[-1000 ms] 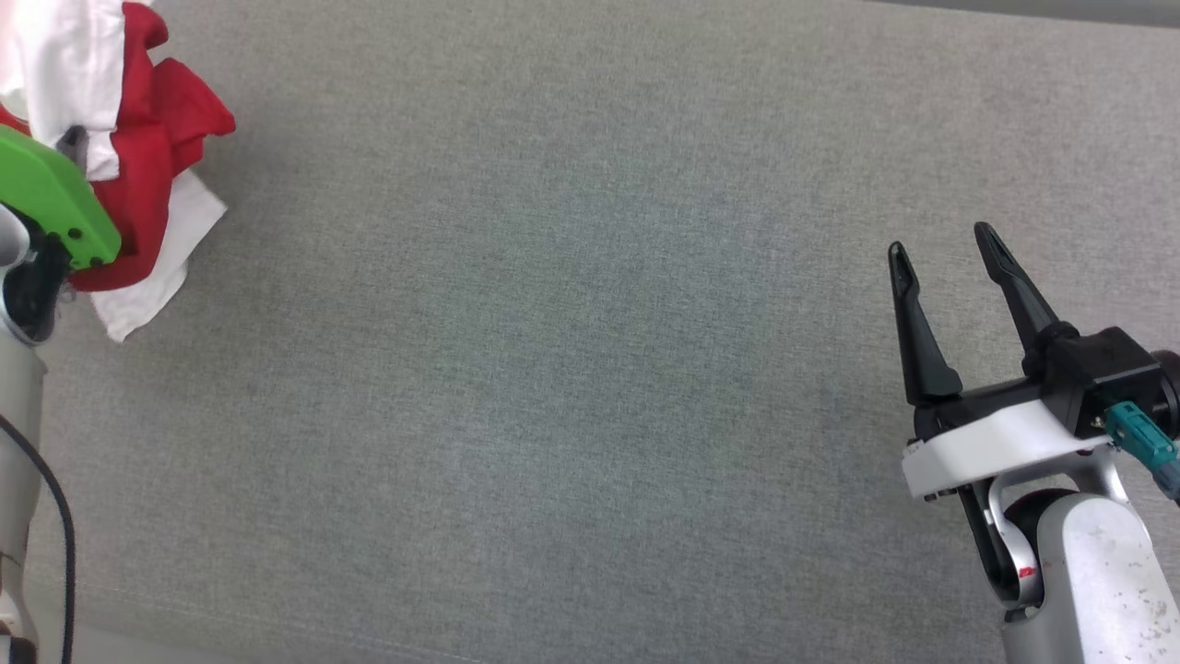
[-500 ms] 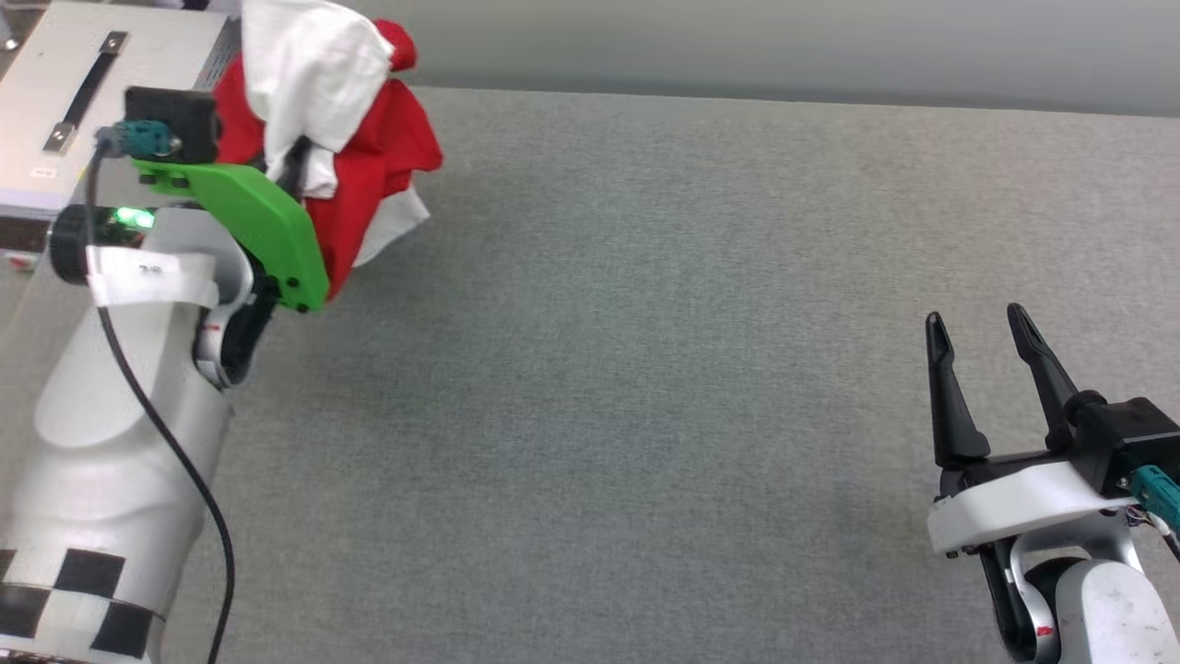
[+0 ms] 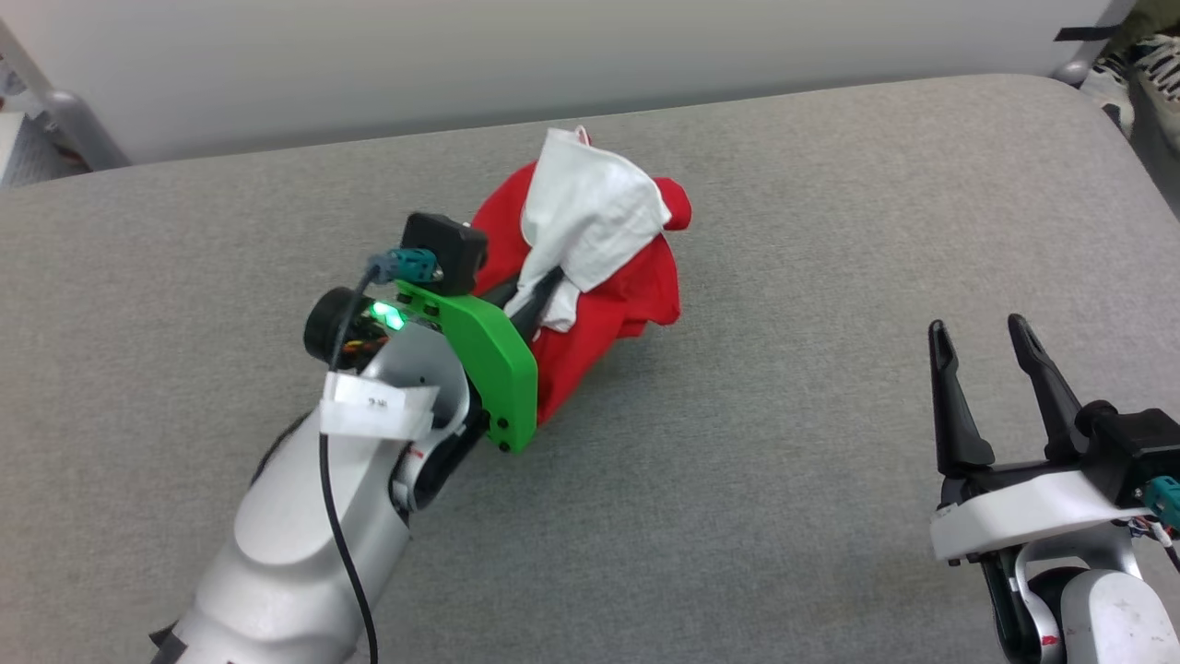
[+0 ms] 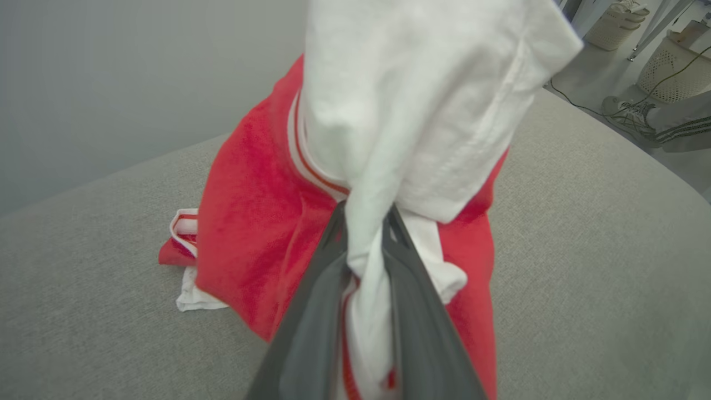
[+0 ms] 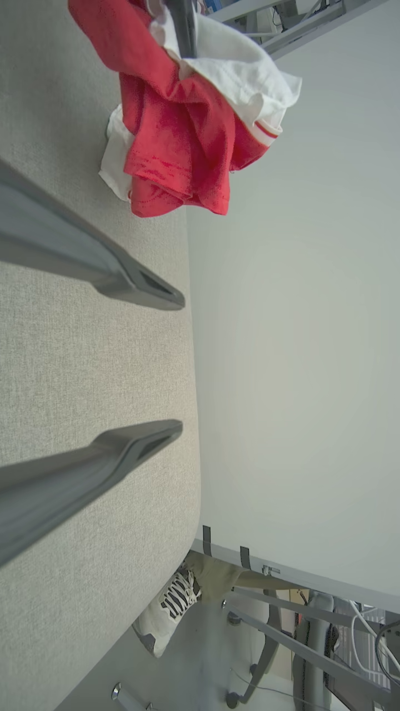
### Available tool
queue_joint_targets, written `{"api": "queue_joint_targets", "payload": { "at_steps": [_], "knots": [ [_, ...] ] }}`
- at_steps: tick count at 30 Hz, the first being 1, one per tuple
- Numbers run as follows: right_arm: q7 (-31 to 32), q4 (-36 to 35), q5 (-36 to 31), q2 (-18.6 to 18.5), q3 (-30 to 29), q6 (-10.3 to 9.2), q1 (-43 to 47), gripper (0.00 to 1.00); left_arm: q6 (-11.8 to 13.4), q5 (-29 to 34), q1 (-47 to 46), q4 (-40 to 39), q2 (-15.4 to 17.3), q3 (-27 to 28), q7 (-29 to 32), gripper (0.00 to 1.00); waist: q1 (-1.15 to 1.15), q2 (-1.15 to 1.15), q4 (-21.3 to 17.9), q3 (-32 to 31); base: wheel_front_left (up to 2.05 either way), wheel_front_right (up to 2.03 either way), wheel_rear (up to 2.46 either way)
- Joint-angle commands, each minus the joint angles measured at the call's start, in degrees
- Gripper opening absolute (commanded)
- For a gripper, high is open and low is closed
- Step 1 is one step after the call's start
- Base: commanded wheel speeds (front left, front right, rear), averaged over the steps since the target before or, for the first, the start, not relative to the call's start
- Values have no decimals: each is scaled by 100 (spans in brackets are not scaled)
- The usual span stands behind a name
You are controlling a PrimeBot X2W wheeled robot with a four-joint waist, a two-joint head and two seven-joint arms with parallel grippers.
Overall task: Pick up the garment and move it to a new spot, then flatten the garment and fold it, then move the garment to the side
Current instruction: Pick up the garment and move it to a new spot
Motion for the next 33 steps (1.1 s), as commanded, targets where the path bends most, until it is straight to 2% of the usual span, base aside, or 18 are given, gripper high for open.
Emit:
{"api": "queue_joint_targets", "payload": {
  "at_steps": [1, 9, 16, 17, 18, 19, 25, 33],
  "knots": [
    [-28, -40, 61, 5, -17, -4, 19, 100, -22, -17, 207, -82, -28, -57, -56, 0, 0, 0, -326, 174, 0, 0, 0],
    [-74, -45, 132, 6, -59, -4, 91, 100, 69, 36, 1049, -97, -74, -461, -46, 0, 0, 0, -500, 358, 0, 0, 0],
    [-90, -2, 143, 6, -46, -4, 40, 100, 30, 72, 1334, -31, -226, -769, -155, 0, 0, 0, -329, 341, 0, 0, 0],
    [-86, 5, 135, 6, -38, -4, 35, 100, 20, 48, 1353, -33, -253, -781, -184, 3, 0, 0, -303, 322, 0, 0, 0],
    [-84, 16, 127, 6, -40, -4, 31, 100, 13, 36, 1366, -31, -273, -795, -205, 49, 0, 0, -269, 289, 0, 0, 0],
    [-81, 29, 109, 6, -41, -4, 29, 100, 11, 48, 1370, -48, -295, -810, -266, 100, 0, 0, -225, 254, 0, 0, 0],
    [-63, 121, 64, 6, -43, -4, 79, 100, 115, 206, 1414, -284, -419, -758, -977, 100, 0, 0, 32, -48, 0, 0, 0],
    [69, 200, 92, 6, -21, -4, 285, 100, 634, 295, 1625, -620, -364, -252, -1968, 100, 0, 0, 333, -348, 0, 0, 0]
  ]
}}
